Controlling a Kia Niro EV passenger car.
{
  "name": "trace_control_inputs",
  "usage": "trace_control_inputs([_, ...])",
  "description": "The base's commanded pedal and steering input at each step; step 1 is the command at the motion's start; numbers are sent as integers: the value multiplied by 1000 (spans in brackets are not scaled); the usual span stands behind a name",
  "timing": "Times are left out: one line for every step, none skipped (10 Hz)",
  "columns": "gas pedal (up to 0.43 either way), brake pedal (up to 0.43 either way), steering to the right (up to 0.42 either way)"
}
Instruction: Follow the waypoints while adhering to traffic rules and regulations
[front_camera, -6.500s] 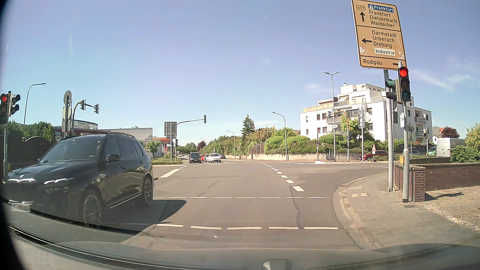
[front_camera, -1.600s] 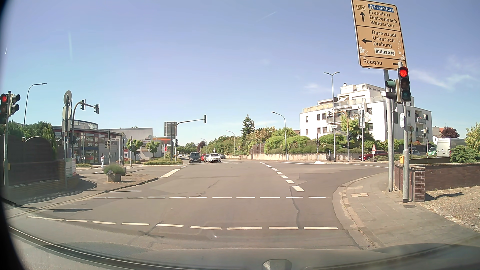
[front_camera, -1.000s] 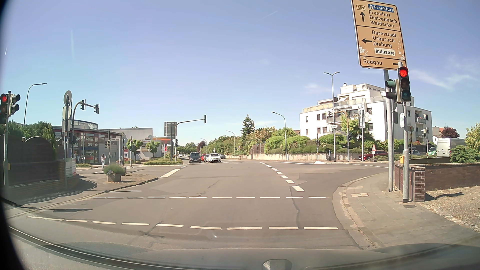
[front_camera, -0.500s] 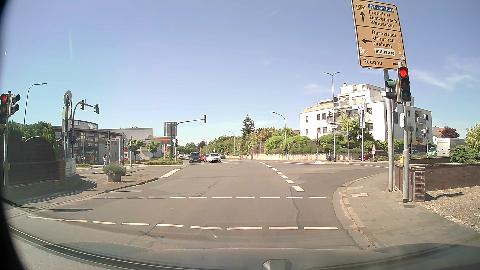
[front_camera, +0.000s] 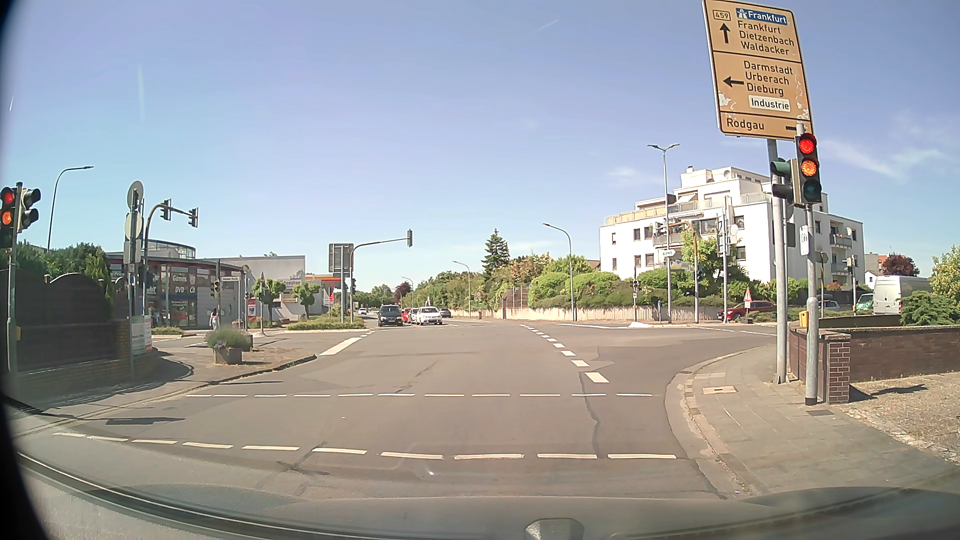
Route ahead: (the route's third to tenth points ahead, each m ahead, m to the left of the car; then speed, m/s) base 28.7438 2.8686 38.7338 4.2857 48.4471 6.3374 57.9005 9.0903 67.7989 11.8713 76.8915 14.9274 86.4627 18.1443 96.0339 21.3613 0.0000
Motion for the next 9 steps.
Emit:
trace_control_inputs([0, 354, -5])
trace_control_inputs([0, 305, -5])
trace_control_inputs([0, 98, -5])
trace_control_inputs([0, 30, -5])
trace_control_inputs([0, 30, -5])
trace_control_inputs([0, 30, -5])
trace_control_inputs([0, 30, -5])
trace_control_inputs([0, 30, -5])
trace_control_inputs([0, 30, -5])
